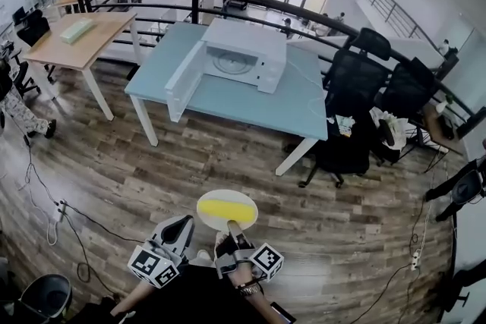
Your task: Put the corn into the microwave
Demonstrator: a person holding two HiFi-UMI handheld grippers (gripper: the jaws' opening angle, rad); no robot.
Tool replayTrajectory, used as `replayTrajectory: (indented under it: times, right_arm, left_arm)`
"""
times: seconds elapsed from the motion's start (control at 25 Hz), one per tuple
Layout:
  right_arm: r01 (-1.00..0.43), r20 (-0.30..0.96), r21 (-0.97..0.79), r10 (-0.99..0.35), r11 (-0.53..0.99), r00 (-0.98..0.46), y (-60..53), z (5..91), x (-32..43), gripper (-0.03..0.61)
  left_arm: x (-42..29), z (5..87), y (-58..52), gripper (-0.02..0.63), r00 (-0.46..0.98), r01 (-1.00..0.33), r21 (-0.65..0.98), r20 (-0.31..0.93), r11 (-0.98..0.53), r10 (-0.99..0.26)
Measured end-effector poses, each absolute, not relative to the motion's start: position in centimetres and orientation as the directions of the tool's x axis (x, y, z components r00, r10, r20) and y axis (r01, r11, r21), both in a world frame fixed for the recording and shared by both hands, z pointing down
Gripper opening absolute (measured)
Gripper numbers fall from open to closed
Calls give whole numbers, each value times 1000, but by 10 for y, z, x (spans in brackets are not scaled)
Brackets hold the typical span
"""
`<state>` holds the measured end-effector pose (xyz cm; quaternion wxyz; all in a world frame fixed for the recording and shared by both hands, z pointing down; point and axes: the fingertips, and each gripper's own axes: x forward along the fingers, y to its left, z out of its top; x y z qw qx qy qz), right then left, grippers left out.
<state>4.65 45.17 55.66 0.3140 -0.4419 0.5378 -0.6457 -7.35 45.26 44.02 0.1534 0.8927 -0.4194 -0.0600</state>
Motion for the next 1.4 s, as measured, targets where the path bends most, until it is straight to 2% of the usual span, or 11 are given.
replayTrajectory:
  times: [0.6,1.4]
  right_arm:
    - [-47,156,-987,-890,-151,-429,390,559,38,29]
    - [-72,226,-974,-870,-217,-439,312,575,49,30]
  left_arm:
    - [-82,438,405,3,614,-767,257,29,-588,-789]
    - [-61,450,316,2,629,-755,289,66,-588,-775]
